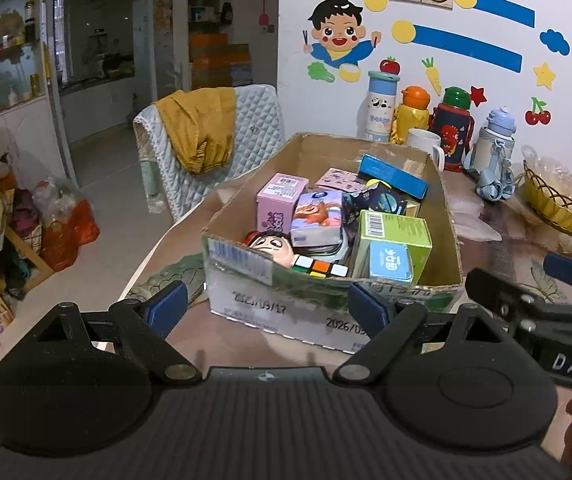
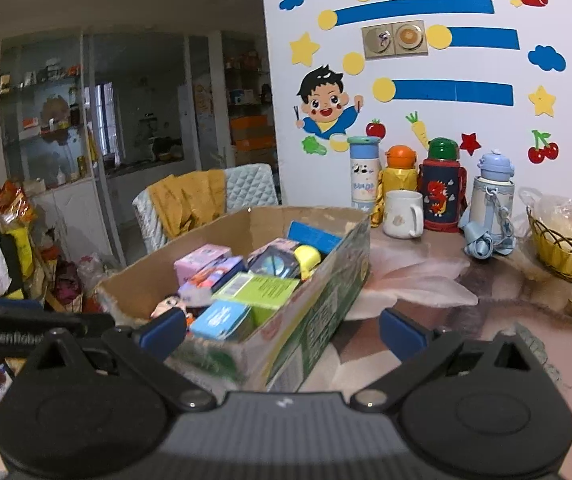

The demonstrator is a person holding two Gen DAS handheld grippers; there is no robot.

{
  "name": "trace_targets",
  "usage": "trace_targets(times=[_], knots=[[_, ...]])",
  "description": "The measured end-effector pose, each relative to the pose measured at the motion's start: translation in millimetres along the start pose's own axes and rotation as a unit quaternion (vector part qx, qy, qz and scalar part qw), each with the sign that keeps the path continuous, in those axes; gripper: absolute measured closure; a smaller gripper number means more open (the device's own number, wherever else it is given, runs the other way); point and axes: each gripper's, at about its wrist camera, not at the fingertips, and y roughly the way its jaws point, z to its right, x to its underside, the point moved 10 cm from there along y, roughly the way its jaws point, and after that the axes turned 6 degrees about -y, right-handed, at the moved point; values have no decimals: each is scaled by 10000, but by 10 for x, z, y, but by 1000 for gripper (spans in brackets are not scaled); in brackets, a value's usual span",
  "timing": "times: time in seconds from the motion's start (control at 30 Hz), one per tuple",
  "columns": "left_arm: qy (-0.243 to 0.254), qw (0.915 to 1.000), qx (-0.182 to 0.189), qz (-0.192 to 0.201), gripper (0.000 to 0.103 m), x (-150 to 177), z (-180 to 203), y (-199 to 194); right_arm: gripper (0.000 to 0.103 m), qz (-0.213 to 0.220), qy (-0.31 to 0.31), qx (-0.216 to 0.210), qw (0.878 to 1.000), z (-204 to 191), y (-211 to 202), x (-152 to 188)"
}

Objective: Organize rigid objects

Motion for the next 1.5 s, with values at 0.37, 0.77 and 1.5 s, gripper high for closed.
trace_targets(times=[0.37, 0.77, 1.5], knots=[[45, 9999, -9, 137, 0, -3, 26, 10, 1, -126, 95, 86, 9998, -84, 16, 107], [95, 9999, 29, 135, 0, 22, 53, 27, 1, -144, 150, 119, 9997, -146, 34, 140], [270, 9995, 110, 127, 0, 20, 125, 157, 1, -172, 262, 376, 9988, -103, 120, 167]])
